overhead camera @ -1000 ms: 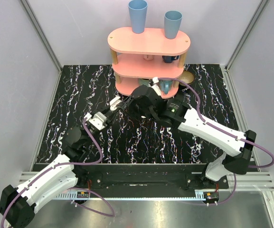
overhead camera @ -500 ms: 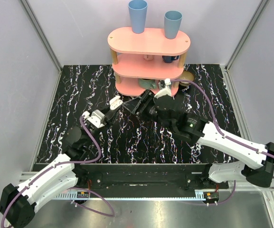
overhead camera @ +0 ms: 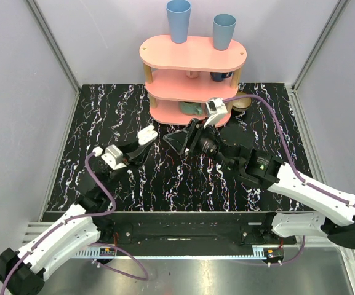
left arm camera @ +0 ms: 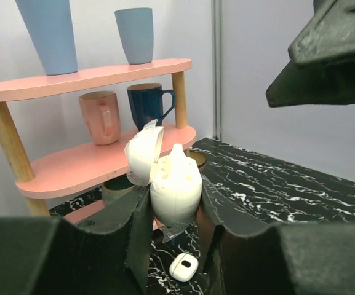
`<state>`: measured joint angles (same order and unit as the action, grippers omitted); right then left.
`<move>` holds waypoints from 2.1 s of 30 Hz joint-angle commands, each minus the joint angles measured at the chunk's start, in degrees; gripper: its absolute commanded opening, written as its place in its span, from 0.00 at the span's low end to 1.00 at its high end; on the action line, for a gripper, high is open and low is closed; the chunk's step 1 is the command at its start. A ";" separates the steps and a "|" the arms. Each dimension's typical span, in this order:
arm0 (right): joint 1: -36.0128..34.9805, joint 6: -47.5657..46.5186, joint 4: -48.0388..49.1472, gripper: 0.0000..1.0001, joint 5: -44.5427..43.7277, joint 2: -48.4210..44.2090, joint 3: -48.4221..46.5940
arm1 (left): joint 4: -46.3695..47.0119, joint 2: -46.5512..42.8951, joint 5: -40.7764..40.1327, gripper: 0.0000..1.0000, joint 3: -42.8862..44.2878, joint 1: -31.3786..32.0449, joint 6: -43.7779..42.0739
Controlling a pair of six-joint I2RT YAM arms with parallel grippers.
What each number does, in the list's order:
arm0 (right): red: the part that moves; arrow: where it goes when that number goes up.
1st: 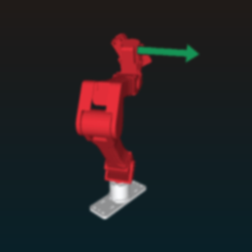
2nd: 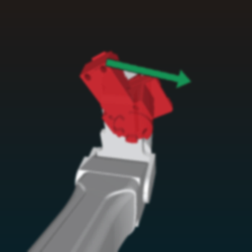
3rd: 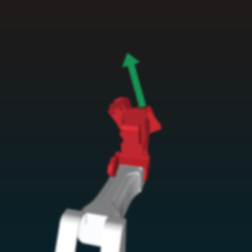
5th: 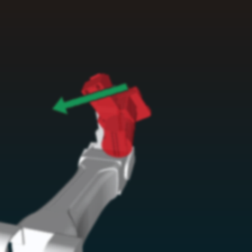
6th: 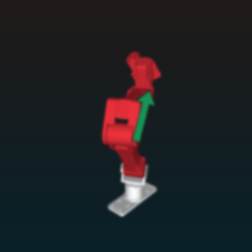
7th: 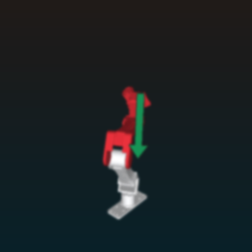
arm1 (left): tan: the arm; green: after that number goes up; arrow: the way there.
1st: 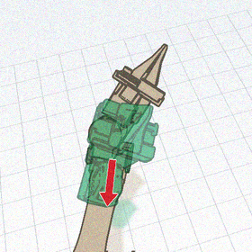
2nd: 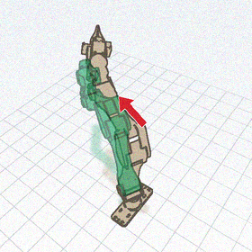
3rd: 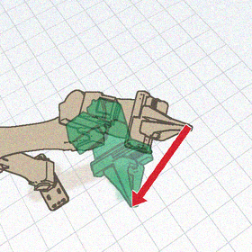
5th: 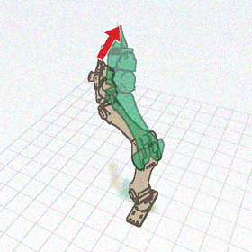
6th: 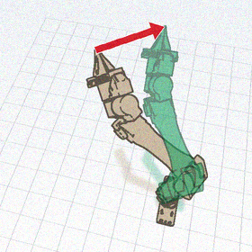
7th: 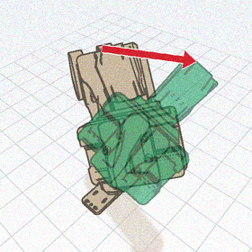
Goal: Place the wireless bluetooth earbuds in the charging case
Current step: Close the charging case with the earbuds.
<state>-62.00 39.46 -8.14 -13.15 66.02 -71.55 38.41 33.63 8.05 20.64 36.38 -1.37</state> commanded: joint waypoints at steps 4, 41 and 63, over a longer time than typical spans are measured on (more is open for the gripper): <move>-0.23 -11.50 -0.82 0.55 3.83 -2.47 -1.14 | 0.27 -3.21 4.24 0.00 1.85 0.09 5.49; 2.32 -17.58 -9.52 0.56 1.12 7.28 -11.24 | 25.40 9.70 29.91 0.00 0.18 0.01 23.08; 2.14 -8.44 -12.60 0.54 5.86 5.26 -0.88 | 18.20 6.01 17.35 0.00 -1.31 0.01 20.09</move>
<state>-59.61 28.38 -18.90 -9.32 73.08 -75.59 53.98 41.12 32.64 18.35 36.69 19.94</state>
